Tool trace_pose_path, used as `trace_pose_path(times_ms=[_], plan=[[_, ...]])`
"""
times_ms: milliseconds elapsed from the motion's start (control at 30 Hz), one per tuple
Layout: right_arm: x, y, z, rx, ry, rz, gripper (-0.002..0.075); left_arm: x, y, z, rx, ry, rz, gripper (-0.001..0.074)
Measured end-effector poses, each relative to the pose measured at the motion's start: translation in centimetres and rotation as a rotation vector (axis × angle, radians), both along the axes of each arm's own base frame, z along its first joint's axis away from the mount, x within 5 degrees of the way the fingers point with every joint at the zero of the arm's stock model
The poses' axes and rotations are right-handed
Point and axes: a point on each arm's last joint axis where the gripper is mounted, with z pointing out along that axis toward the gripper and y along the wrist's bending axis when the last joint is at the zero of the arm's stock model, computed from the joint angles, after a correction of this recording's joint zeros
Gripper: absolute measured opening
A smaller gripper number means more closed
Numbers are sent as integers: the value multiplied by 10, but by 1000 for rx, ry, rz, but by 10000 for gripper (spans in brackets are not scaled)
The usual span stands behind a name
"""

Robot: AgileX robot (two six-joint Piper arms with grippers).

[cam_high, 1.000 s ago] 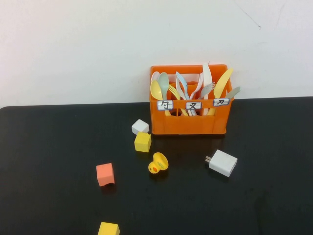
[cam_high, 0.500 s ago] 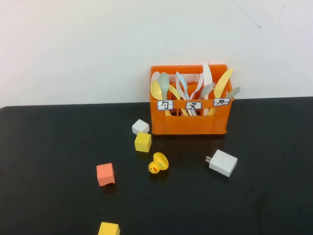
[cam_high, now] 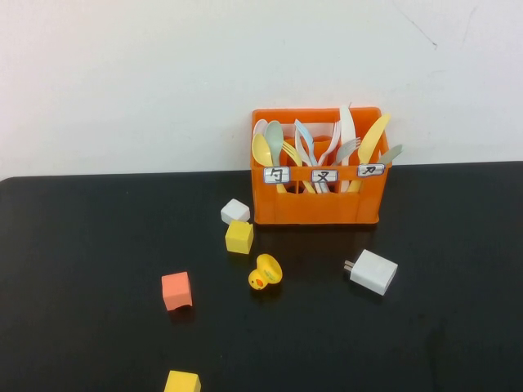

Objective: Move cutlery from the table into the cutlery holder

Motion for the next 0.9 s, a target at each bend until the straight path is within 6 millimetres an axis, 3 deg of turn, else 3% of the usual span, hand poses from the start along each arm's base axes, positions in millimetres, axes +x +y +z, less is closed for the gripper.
trace_pose_path(times_ms=[200, 433, 900], plan=[[0, 0, 0, 25, 2, -12, -2, 0, 0, 0, 0, 0, 0, -1], [0, -5, 0, 156, -7, -142, -2, 0, 0, 0, 0, 0, 0, -1], [-1, -7, 0, 160, -7, -184, -2, 0, 0, 0, 0, 2, 0, -1]])
